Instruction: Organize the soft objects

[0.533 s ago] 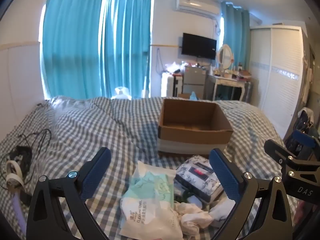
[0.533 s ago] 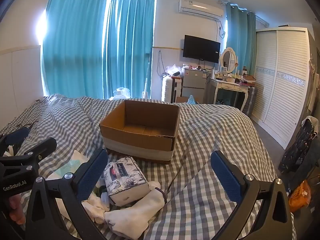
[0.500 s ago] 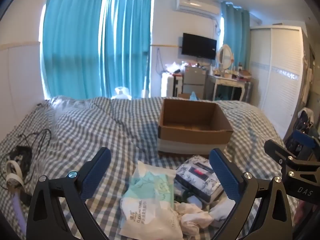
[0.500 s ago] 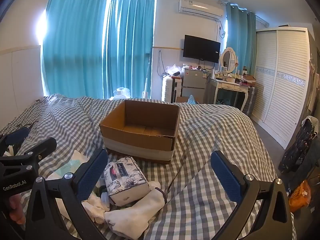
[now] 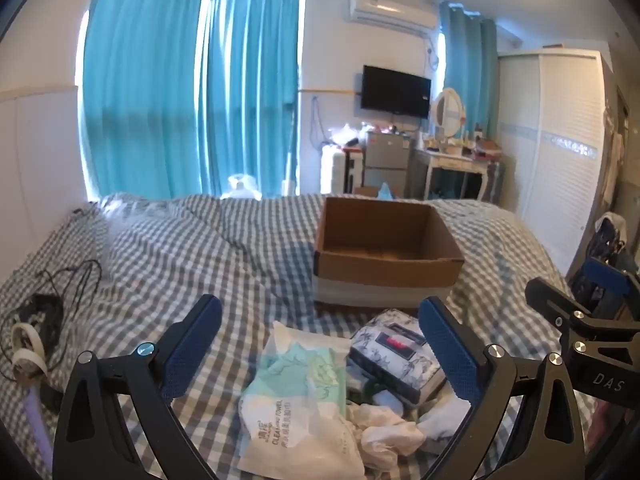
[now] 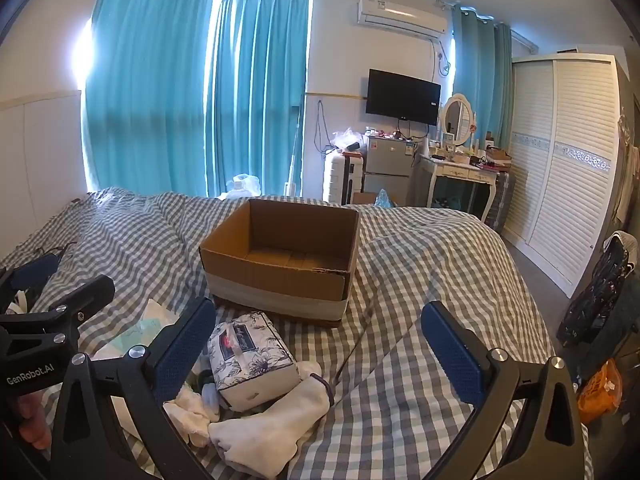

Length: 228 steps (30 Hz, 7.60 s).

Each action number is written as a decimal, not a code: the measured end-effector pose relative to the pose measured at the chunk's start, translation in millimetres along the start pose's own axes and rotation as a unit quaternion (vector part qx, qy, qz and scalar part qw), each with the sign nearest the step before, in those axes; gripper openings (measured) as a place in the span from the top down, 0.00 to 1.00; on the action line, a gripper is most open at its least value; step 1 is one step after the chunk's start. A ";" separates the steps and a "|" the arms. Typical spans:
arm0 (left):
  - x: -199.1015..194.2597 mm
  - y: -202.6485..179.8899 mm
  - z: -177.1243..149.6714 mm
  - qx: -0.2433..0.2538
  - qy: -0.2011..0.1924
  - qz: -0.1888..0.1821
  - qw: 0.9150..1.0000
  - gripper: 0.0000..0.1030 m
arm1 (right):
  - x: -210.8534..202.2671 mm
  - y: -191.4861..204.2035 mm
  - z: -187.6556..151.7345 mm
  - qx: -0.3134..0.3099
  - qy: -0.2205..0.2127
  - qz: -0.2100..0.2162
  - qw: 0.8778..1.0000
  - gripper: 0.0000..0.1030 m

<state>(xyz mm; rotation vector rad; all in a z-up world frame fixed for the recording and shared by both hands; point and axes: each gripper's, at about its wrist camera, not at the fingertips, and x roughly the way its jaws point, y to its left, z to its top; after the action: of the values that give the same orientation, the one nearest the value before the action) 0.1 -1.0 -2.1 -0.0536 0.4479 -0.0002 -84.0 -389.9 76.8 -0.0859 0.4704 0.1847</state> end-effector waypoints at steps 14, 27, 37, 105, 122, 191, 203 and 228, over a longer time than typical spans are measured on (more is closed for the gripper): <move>-1.1 -0.1 1.1 0.001 0.001 0.003 1.000 0.02 | -0.1 -0.1 -1.2 0.000 0.001 0.000 1.000 0.00; -0.7 0.6 1.5 0.003 0.000 0.001 1.000 0.02 | -1.2 -0.2 -1.9 0.000 0.003 0.001 1.000 0.00; -0.6 0.2 1.6 0.005 0.000 0.003 1.000 0.02 | 0.3 1.5 -4.3 0.002 0.005 0.003 1.000 0.00; 61.8 8.3 -65.1 0.023 0.164 -0.015 0.986 0.04 | 65.7 28.1 -84.9 -0.071 0.207 0.106 0.970 0.18; 79.9 17.1 -79.1 -0.003 0.228 -0.055 0.972 0.81 | 59.1 34.6 -87.3 -0.075 0.206 0.148 0.964 0.59; 245.9 -56.9 79.7 0.145 0.139 -0.136 0.970 0.81 | 242.9 -62.0 94.8 -0.105 0.047 0.195 0.974 0.22; 136.8 -33.0 116.9 0.099 0.073 -0.122 0.985 0.44 | 127.5 -80.0 125.7 -0.082 -0.005 0.162 0.983 0.12; 97.4 2.5 -44.3 -0.037 0.186 0.020 0.982 0.29 | 93.7 -30.4 -42.9 -0.093 0.137 0.158 0.973 0.00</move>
<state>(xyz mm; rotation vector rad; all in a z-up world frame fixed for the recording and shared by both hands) 68.7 -1.9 -84.2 -0.1185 0.8235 0.0463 -15.0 -410.3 -3.0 -0.2230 0.7412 0.5356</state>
